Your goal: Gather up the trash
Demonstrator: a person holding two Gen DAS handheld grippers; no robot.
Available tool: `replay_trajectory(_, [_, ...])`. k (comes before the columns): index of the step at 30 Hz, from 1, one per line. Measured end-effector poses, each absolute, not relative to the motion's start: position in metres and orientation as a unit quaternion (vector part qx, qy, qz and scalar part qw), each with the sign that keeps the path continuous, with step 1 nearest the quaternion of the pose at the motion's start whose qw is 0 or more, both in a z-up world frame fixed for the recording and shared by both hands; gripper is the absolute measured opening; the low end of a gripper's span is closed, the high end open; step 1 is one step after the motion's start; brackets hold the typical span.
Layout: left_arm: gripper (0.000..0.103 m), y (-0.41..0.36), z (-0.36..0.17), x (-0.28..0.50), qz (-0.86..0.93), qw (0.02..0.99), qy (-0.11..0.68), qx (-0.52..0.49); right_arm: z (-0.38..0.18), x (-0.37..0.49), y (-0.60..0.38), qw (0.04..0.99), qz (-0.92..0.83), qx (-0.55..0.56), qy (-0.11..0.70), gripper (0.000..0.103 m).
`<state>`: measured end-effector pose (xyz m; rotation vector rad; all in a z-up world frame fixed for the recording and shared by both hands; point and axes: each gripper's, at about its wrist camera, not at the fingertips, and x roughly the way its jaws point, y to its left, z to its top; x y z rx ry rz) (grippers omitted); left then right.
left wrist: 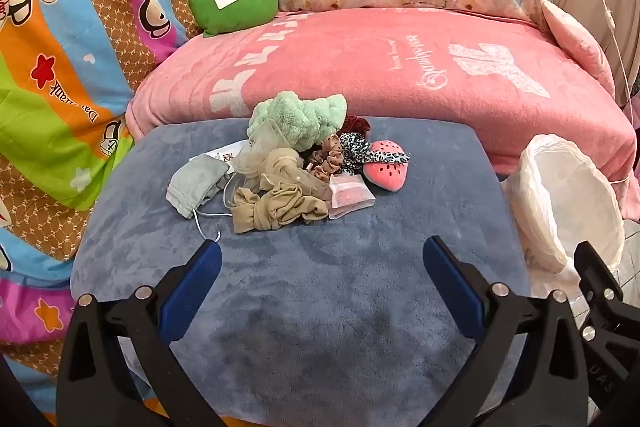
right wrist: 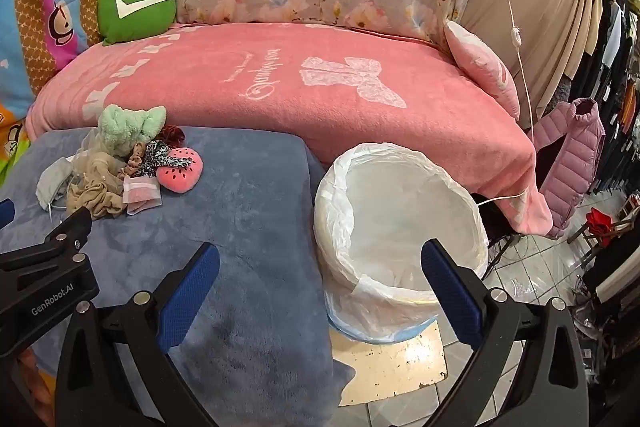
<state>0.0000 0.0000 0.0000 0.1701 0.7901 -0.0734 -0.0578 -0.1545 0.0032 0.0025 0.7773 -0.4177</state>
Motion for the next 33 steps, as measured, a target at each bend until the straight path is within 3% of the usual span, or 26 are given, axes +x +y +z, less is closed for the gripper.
replay_trajectory(33, [0.096,-0.045,0.019,-0.008,-0.08,0.897,0.425,0.088,0.03,-0.081,-0.197,0.902,-0.232,0.005,0.365,0.096])
